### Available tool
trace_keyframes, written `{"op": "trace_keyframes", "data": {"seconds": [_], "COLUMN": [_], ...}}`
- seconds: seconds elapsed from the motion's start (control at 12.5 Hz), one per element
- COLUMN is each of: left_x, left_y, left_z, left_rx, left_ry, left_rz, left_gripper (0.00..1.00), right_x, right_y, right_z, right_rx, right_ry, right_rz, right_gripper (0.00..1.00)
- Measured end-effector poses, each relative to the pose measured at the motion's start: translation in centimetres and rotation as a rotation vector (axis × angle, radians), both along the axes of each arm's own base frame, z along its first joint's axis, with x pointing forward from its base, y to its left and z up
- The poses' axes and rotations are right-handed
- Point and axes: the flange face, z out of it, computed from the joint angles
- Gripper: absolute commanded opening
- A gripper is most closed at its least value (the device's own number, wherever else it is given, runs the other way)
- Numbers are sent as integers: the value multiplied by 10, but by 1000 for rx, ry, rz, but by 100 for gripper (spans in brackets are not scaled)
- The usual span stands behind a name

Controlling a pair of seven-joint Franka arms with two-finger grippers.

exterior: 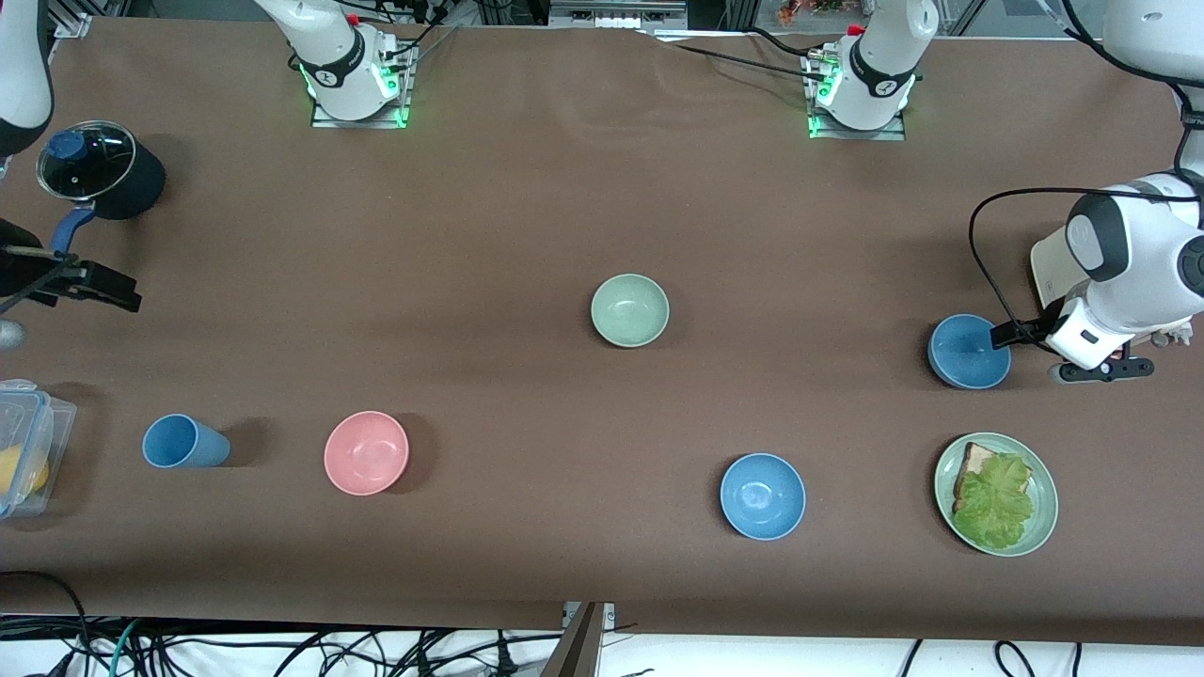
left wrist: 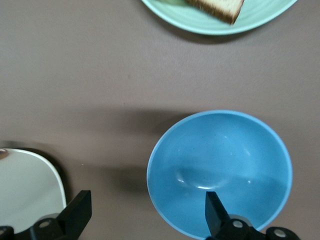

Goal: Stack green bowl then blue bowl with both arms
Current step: 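Lower the left gripper and grasp the light blue bowl rim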

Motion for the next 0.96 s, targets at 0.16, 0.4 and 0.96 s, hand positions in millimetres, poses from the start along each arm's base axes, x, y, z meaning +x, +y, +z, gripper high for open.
{"op": "trace_keyframes", "data": {"seconds": [0.16, 0.4, 0.96], "left_x": [-3, -5, -12], "left_y": [0, 0, -2], "left_z": [-16, -31, -52], "left_rx": [-1, -1, -18], "left_ry": [28, 50, 84], "left_rz": [0, -1, 17], "left_gripper": [94, 78, 12], "right_x": [-7, -13, -18], "right_y": [9, 22, 22], "right_z": [15, 0, -12], "right_rx": [-9, -9, -8], "right_ry": [-20, 19, 61], "right_rz": [11, 31, 1], "right_gripper": [100, 100, 100]}}
